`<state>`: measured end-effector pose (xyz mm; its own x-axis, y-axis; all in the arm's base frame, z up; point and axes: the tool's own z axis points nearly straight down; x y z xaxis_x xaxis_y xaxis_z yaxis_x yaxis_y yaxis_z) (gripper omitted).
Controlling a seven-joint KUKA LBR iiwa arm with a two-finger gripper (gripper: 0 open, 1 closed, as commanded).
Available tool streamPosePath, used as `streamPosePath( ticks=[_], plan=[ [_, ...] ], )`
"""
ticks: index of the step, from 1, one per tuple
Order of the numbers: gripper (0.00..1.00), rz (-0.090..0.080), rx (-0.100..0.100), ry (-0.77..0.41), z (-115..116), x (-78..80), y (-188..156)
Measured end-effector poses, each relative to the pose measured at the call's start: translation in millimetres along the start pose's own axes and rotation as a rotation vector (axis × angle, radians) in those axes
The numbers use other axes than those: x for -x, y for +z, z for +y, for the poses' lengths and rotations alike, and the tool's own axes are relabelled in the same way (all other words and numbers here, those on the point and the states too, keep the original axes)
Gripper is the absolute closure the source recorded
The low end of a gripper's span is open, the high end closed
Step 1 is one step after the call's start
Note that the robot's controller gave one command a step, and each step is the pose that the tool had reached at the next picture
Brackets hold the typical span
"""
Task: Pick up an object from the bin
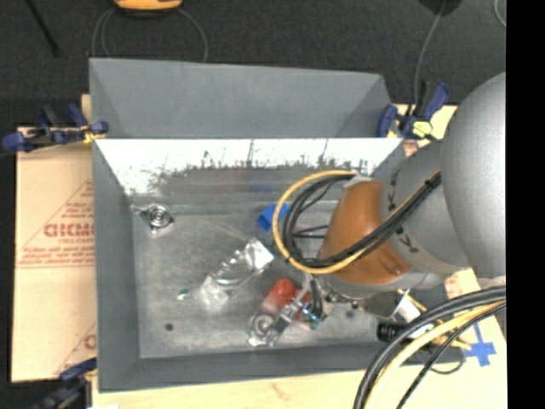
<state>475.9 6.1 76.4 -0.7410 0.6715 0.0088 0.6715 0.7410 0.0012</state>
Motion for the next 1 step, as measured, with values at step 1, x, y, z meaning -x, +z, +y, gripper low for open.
streamPosePath(
  ticks=[1],
  plan=[
    [0.0,-0.004,0.0,-0.007,0.4,0.1,-2.8]
  ],
)
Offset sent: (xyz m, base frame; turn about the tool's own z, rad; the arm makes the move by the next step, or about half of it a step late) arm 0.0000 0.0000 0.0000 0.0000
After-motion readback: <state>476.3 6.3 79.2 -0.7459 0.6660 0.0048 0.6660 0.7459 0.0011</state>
